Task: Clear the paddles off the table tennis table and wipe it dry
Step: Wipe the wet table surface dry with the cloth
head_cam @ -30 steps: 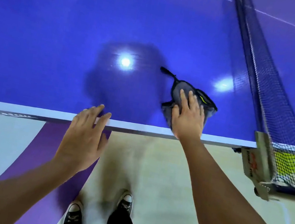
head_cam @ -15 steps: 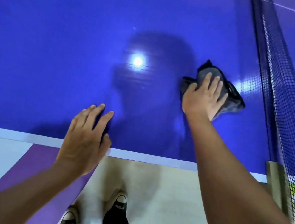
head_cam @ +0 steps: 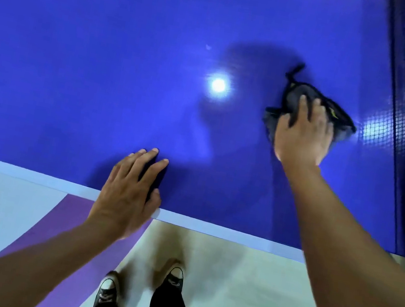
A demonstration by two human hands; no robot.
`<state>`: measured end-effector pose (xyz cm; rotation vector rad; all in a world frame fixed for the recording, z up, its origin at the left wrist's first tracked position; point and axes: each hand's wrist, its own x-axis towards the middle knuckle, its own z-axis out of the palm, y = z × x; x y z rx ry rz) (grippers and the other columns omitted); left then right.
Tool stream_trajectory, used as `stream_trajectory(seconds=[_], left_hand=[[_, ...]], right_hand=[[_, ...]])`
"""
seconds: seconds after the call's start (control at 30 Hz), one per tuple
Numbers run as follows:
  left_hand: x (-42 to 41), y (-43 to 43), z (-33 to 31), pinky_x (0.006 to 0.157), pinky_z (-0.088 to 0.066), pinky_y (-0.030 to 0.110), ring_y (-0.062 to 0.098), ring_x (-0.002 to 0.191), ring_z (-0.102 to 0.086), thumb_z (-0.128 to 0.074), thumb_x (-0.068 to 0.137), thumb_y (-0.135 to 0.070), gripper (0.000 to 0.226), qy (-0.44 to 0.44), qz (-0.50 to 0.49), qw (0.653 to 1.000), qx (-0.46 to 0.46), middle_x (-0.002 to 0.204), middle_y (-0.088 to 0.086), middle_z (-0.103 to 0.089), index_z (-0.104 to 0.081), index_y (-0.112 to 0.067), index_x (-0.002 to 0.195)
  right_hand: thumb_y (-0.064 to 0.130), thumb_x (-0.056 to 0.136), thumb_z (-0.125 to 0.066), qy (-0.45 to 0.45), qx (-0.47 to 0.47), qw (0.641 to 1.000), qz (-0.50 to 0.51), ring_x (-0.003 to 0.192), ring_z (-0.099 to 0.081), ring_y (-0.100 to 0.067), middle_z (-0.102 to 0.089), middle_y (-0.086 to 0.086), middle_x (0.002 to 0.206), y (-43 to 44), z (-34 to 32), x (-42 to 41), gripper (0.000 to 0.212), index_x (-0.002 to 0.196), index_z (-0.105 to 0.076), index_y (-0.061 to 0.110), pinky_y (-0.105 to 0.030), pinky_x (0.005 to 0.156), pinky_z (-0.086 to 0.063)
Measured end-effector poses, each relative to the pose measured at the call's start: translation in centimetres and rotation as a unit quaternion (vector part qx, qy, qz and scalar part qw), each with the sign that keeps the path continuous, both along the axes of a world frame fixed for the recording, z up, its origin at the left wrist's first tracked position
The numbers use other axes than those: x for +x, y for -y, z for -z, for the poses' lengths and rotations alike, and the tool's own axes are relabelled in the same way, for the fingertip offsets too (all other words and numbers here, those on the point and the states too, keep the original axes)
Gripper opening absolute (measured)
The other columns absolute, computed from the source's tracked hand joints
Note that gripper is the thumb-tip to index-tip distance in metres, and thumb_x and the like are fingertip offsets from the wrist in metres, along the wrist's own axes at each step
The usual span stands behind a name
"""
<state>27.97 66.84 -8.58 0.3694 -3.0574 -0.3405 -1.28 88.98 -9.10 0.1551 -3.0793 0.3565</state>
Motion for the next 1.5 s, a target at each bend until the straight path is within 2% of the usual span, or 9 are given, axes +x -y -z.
stream_trajectory(seconds=[0.1, 0.17, 0.27, 0.47, 0.77, 1.0, 1.17, 1.3, 1.5], left_hand=[[-0.3, -0.1, -0.1, 0.116, -0.029, 0.042, 0.032, 0.141, -0.041, -0.041, 0.091, -0.032, 0.056, 0.016, 0.013, 1.0, 0.013, 0.154, 0.01, -0.043, -0.052, -0.016, 0.143], [0.1, 0.5, -0.2, 0.116, -0.03, 0.042, 0.033, 0.142, -0.041, -0.042, 0.091, -0.03, 0.057, 0.014, 0.018, 1.0, 0.022, 0.155, 0.011, -0.042, -0.051, -0.016, 0.145], [1.2, 1.8, -0.3, 0.119, -0.031, 0.044, 0.032, 0.146, -0.037, -0.042, 0.091, -0.027, 0.059, 0.01, 0.014, 1.0, 0.022, 0.158, 0.012, -0.038, -0.048, -0.016, 0.149], [5.3, 8.0, -0.8, 0.116, -0.034, 0.05, 0.036, 0.139, -0.043, -0.045, 0.092, -0.024, 0.058, 0.003, -0.07, 0.998, -0.008, 0.156, 0.015, -0.041, -0.048, -0.014, 0.149], [12.7, 20.8, -0.4, 0.109, -0.042, 0.055, 0.041, 0.131, -0.048, -0.037, 0.094, -0.026, 0.056, -0.003, -0.114, 0.994, 0.004, 0.149, 0.02, -0.047, -0.05, -0.008, 0.145], [16.0, 28.8, -0.2, 0.111, -0.04, 0.054, 0.04, 0.134, -0.049, -0.044, 0.093, -0.026, 0.052, -0.017, -0.066, 0.997, 0.025, 0.146, 0.021, -0.052, -0.056, -0.006, 0.139], [16.8, 32.8, -0.5, 0.11, -0.04, 0.048, 0.036, 0.127, -0.054, -0.038, 0.094, -0.031, 0.053, -0.002, -0.027, 0.997, 0.066, 0.145, 0.014, -0.053, -0.059, -0.008, 0.138], [14.6, 34.0, -0.5, 0.104, -0.046, 0.051, 0.036, 0.126, -0.054, -0.037, 0.096, -0.03, 0.052, -0.008, -0.031, 0.997, 0.074, 0.146, 0.015, -0.051, -0.058, -0.008, 0.138], [8.0, 36.9, -0.2, 0.105, -0.043, 0.05, 0.037, 0.131, -0.05, -0.036, 0.097, -0.031, 0.053, -0.009, -0.01, 0.998, 0.057, 0.147, 0.016, -0.048, -0.056, -0.008, 0.139]], right_hand=[[0.053, 0.096, -0.026, 0.044, 0.002, 0.992, 0.118, 0.156, -0.012, -0.024, -0.016, -0.009, 0.169, -5.1, -0.5, -1.8, 0.072, 0.162, -0.023, 0.023, -0.051, 0.126, -0.005], [0.05, 0.098, -0.026, 0.056, 0.005, 0.99, 0.127, 0.157, -0.007, -0.022, -0.01, -0.008, 0.17, -3.6, -0.7, -1.3, 0.07, 0.162, -0.019, 0.024, -0.051, 0.126, -0.002], [0.044, 0.102, -0.03, 0.062, 0.023, 0.997, 0.048, 0.157, -0.007, -0.022, -0.009, -0.009, 0.17, 1.4, -0.9, 1.8, 0.066, 0.163, -0.017, 0.023, -0.048, 0.127, -0.002], [0.042, 0.094, -0.033, -0.013, -0.001, 0.989, -0.15, 0.151, -0.029, -0.031, -0.032, -0.015, 0.163, 15.1, 0.2, 13.1, 0.067, 0.157, -0.037, 0.018, -0.051, 0.125, -0.015], [0.037, 0.098, -0.041, -0.031, -0.013, 0.979, -0.201, 0.153, -0.026, -0.027, -0.032, -0.012, 0.164, 29.5, 0.7, 28.7, 0.063, 0.158, -0.035, 0.016, -0.05, 0.124, -0.018], [0.036, 0.097, -0.043, 0.004, -0.032, 0.972, -0.234, 0.154, -0.023, -0.02, -0.031, -0.006, 0.165, 38.5, 0.3, 37.5, 0.063, 0.157, -0.036, 0.021, -0.047, 0.125, -0.017], [0.041, 0.094, -0.048, -0.012, -0.014, 0.967, -0.254, 0.152, -0.03, -0.018, -0.035, -0.002, 0.163, 39.8, 0.3, 34.7, 0.063, 0.155, -0.041, 0.028, -0.045, 0.123, -0.023], [0.049, 0.096, -0.038, 0.001, 0.014, 0.98, -0.2, 0.155, -0.02, -0.015, -0.027, 0.002, 0.167, 40.9, 0.3, 30.4, 0.065, 0.159, -0.031, 0.032, -0.046, 0.126, -0.014], [0.053, 0.096, -0.028, 0.026, 0.016, 0.983, -0.18, 0.157, -0.006, -0.012, -0.016, 0.006, 0.17, 43.3, 0.2, 22.7, 0.067, 0.161, -0.021, 0.035, -0.044, 0.127, -0.001]])
